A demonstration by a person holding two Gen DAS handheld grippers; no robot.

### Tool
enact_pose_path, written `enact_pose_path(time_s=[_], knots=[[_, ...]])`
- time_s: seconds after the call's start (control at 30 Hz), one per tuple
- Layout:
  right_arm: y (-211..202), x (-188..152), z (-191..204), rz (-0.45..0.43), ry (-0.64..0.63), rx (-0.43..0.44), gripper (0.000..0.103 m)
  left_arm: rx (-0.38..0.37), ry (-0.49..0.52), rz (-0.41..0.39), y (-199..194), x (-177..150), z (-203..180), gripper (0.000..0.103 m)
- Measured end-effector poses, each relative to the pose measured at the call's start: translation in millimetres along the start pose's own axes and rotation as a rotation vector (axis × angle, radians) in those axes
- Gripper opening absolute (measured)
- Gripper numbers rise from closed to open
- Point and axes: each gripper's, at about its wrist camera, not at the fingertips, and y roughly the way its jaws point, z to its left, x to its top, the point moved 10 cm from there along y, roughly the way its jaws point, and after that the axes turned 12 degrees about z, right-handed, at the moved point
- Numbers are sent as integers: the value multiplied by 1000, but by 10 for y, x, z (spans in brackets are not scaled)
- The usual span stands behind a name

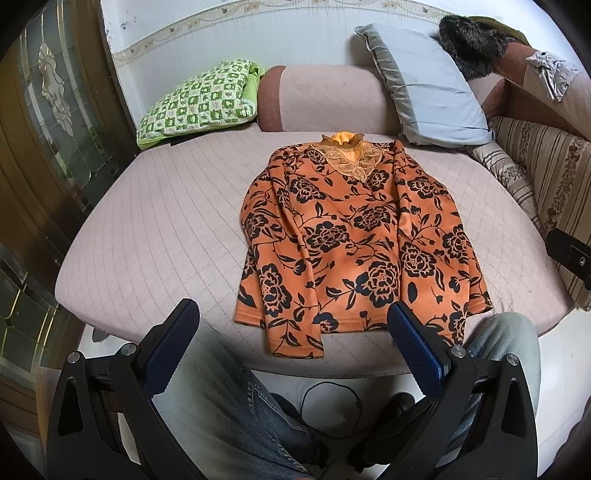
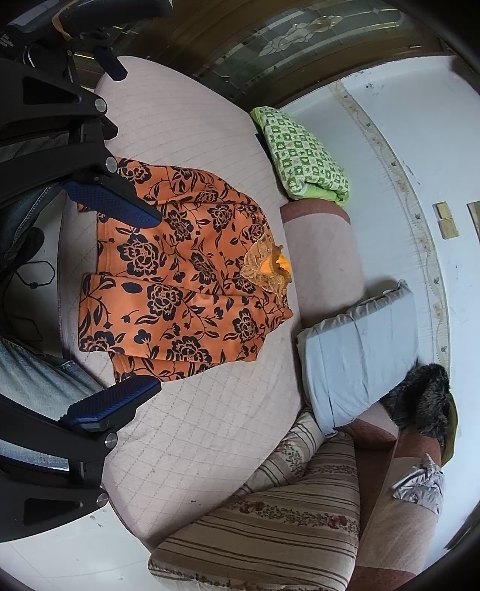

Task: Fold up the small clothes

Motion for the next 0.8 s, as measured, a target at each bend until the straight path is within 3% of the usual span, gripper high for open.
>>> enact_pose_path(time_s=[0.37, 0.53, 0.67, 0.8], knots=[[505, 146, 25, 61, 12, 53, 81, 14, -32, 89, 424, 60, 129, 102], [895, 312, -3, 123, 6, 131, 81, -33, -27, 142, 739, 94, -11, 102], [1180, 538, -137, 133, -1, 126, 80, -61, -3, 170, 1018, 198, -133, 102], [1525, 673, -142, 161, -16, 166, 78, -58, -37, 208, 1330, 344, 14, 102]])
